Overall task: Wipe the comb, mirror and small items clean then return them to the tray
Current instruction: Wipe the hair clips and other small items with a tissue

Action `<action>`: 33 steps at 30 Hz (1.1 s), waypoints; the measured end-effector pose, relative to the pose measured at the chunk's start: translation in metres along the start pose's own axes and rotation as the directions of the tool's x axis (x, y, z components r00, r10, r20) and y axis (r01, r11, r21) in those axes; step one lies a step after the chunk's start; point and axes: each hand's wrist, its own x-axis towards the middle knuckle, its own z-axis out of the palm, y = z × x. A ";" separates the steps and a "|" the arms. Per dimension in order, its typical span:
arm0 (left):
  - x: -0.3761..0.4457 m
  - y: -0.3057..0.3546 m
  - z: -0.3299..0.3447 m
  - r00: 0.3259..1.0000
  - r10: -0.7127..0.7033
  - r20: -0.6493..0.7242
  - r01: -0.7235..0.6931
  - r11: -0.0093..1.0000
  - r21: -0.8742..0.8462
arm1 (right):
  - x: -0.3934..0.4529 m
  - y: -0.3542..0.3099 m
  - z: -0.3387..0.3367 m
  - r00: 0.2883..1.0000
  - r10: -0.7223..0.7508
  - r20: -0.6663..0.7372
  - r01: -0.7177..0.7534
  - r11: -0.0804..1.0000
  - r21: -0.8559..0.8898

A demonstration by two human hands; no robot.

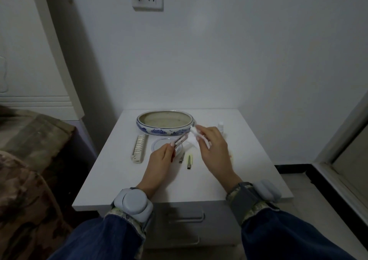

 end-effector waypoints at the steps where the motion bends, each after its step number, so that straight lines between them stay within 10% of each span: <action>1: 0.000 0.001 0.000 1.000 0.005 -0.002 -0.005 1.000 0.002 | 0.000 -0.003 0.000 0.999 -0.041 -0.020 0.042 0.999 0.023; 13: -0.004 0.004 0.000 0.994 0.056 0.097 -0.053 0.998 -0.037 | -0.010 -0.003 0.009 0.962 -0.045 0.268 0.006 0.989 0.145; 33: -0.005 0.005 0.000 0.994 0.044 0.104 -0.052 0.995 0.079 | -0.005 -0.005 0.002 0.997 0.048 0.062 -0.052 0.996 0.077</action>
